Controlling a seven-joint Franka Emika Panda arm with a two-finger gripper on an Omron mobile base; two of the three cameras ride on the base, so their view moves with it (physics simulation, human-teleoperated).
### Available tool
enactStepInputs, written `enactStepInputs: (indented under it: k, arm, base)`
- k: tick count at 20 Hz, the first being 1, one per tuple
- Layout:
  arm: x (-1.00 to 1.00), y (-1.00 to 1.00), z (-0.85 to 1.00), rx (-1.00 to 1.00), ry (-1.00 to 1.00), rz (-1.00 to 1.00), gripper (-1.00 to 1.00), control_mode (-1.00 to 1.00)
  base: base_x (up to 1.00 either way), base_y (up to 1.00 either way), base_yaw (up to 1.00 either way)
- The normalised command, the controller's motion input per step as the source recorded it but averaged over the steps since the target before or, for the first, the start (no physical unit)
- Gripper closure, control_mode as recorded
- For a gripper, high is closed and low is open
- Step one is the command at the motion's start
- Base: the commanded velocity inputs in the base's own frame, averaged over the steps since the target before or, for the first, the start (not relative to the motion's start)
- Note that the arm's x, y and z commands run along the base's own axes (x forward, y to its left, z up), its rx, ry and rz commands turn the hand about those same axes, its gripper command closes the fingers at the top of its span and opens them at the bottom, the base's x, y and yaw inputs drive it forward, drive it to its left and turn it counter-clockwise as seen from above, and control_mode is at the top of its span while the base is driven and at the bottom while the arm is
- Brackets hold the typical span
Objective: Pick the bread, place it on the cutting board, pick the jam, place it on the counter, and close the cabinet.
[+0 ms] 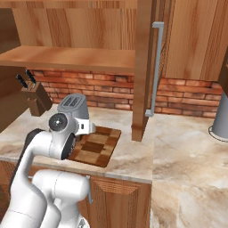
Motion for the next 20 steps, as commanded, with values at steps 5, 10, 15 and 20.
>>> enactStepInputs:
  k: [5, 10, 15, 20]
  arm:
    - [0.18, -0.12, -0.39, 0.00, -0.07, 0.00, 1.00, -1.00]
    - [0.14, -0.06, -0.28, 0.00, -0.02, 0.00, 1.00, -1.00]
    - [0.16, -0.01, -0.28, 0.00, 0.00, 0.00, 1.00, -1.00]
    - [0.31, 0.00, -0.35, 0.00, -0.02, 0.00, 1.00, -1.00]
  base:
    - [0.00, 0.00, 0.00]
    - [0.00, 0.00, 0.00]
    - [0.00, 0.00, 0.00]
    - [0.00, 0.00, 0.00]
